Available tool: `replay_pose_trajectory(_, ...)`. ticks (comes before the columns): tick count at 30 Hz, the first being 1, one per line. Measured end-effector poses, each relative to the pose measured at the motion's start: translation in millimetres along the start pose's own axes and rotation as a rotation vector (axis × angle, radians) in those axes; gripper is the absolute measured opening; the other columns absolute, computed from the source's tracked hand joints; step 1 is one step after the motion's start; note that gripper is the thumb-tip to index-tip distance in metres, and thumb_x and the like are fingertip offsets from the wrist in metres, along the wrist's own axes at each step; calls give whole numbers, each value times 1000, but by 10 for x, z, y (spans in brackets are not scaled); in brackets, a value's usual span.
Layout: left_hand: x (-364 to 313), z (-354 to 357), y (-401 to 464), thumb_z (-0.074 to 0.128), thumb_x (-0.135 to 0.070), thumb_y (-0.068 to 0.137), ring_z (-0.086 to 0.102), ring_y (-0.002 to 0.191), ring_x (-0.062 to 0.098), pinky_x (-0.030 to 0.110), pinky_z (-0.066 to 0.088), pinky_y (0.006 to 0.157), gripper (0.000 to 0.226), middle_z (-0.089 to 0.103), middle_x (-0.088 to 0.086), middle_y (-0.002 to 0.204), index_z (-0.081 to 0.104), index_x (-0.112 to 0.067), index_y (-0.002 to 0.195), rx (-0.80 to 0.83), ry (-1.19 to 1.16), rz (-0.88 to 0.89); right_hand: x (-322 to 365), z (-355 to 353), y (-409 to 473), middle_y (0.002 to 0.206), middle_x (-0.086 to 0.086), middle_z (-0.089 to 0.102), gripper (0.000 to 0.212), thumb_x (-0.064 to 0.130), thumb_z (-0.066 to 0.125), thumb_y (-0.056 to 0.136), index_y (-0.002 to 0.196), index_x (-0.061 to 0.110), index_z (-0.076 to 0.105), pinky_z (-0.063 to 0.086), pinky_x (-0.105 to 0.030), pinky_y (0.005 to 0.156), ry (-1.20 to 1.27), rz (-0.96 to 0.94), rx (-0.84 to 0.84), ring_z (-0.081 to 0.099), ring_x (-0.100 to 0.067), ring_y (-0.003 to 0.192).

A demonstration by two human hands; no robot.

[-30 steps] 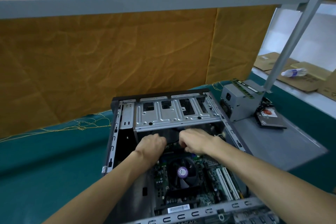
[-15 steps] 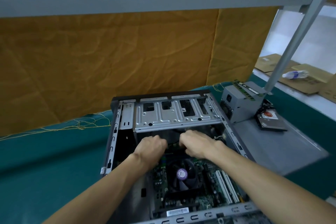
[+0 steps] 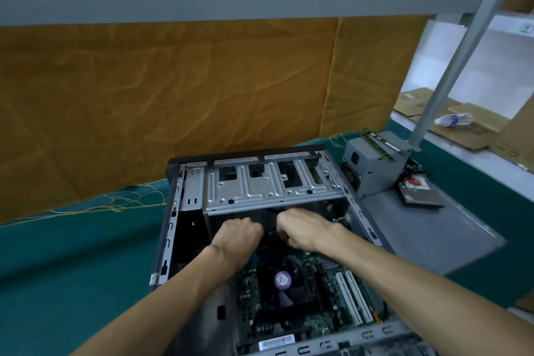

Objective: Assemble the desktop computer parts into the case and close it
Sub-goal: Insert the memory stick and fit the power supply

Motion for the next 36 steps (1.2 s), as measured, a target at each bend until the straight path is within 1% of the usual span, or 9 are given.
replay_pose_trajectory(5, -57, -74, -93, 57, -6, 96, 68, 106, 28, 35, 48, 77, 24, 67, 7, 116, 60, -17, 117, -25, 22, 26, -14, 33, -107, 82, -11, 51, 25, -2, 64, 85, 71, 13, 50, 39, -36, 66, 50, 38, -55, 64, -41, 91)
replay_pose_trajectory(8, -16, -282, -163, 50, -18, 99, 68, 89, 26, 35, 51, 67, 16, 68, 0, 103, 63, -25, 106, -256, -151, 58, -27, -34, -228, 88, -11, 62, 10, 13, 68, 90, 83, 9, 63, 53, -41, 67, 201, 50, -60, 67, -36, 84)
replay_pose_trajectory(10, -10, -450, -196, 46, -28, 100, 66, 84, 23, 40, 54, 68, 19, 66, -5, 97, 64, -26, 101, -421, -378, 117, -113, -137, -371, 76, 1, 68, 18, 20, 67, 93, 75, 17, 66, 52, -39, 62, 386, 19, -173, 67, -19, 69)
replay_pose_trajectory(15, -9, -662, -3, 51, -36, 98, 60, 83, 13, 34, 53, 64, 18, 62, -11, 96, 67, -26, 101, -708, -575, 88, -686, -526, -796, 79, 23, 74, 14, 25, 72, 94, 83, 31, 79, 47, -10, 68, 708, 78, -586, 68, 4, 75)
replay_pose_trajectory(20, 3, -580, 435, 47, -39, 104, 51, 107, 21, 38, 45, 95, 31, 56, -4, 119, 65, -25, 125, -585, -570, 19, -1545, -716, -678, 98, 3, 74, 13, 20, 64, 99, 100, 17, 77, 57, -34, 80, 513, 506, -875, 70, -19, 92)
replay_pose_trajectory(23, -17, -496, 469, 40, -42, 105, 50, 110, 20, 38, 46, 95, 36, 53, -7, 121, 68, -27, 122, -605, -507, -10, -1905, -701, -500, 128, -15, 60, 36, 33, 55, 103, 130, 11, 65, 51, -43, 97, 209, 711, -706, 59, -36, 117)
replay_pose_trajectory(26, -27, -488, 445, 36, -41, 106, 51, 113, 19, 37, 46, 96, 38, 53, -8, 125, 63, -27, 129, -616, -467, -15, -2095, -657, -382, 127, -19, 55, 37, 33, 50, 105, 126, 5, 64, 48, -46, 97, 104, 804, -611, 57, -40, 116)
replay_pose_trajectory(33, -28, -489, 432, 35, -39, 107, 50, 116, 21, 37, 44, 98, 38, 52, -6, 129, 52, -26, 138, -602, -485, -39, -2208, -730, -333, 105, -19, 66, 16, -8, 57, 90, 96, 1, 69, 53, -39, 71, 520, 885, -727, 64, -34, 85)
replay_pose_trajectory(36, -15, -482, 442, 38, -39, 106, 49, 115, 19, 36, 44, 99, 35, 53, -8, 128, 55, -28, 134, -589, -523, -36, -2086, -785, -417, 115, -14, 70, 29, -5, 60, 91, 117, 3, 70, 57, -44, 90, 818, 887, -745, 68, -33, 102)
Point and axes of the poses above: each hand's wrist, its own y-axis towards the middle knuckle, its own z-axis out of the palm, x = y × z, the point moved 3 cm from there along y, towards the middle knuckle
